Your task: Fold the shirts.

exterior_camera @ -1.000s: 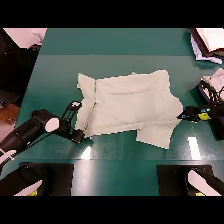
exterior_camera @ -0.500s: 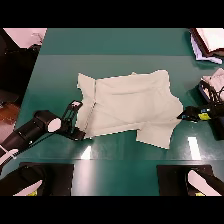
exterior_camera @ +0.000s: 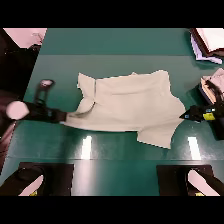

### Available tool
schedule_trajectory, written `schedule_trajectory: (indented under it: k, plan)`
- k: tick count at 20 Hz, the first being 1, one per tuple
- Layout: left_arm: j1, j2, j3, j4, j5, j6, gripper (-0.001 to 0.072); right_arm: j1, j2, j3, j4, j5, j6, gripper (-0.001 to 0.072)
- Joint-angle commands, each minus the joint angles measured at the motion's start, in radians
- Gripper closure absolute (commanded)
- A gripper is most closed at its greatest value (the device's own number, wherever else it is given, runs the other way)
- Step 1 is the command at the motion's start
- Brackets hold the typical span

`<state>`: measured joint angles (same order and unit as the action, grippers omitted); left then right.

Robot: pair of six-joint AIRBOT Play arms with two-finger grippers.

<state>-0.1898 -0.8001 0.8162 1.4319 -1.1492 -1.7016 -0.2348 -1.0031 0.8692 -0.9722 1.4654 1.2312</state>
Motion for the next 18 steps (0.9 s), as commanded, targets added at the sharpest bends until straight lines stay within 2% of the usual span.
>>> schedule_trajectory:
  k: [1,7,10,13,16,18]
  plan:
    - [0.152,0.083,0.152,-0.099,0.061,0.008,0.068,-0.027,0.066,0.105,0.127,-0.037,-0.002,0.0698]
    - [0.176,0.107,0.652,-0.107,0.244,0.009,0.0679,0.064,0.165,0.564,0.135,-0.246,-0.002,0.0698]
    - [0.176,0.107,0.883,-0.106,0.309,0.058,0.0679,0.042,0.202,0.762,0.132,-0.316,-0.002,0.0698]
    - [0.176,0.107,1.069,-0.108,0.32,0.061,0.0679,-0.034,0.235,0.893,0.132,-0.311,-0.002,0.0698]
    - [0.176,0.107,1.195,-0.158,0.308,0.064,0.068,-0.134,0.233,1.017,0.132,-0.237,0.001,0.0699]
    - [0.176,0.107,1.223,-0.243,0.28,0.124,0.068,-0.199,0.198,1.106,0.134,-0.156,0.04,0.0699]
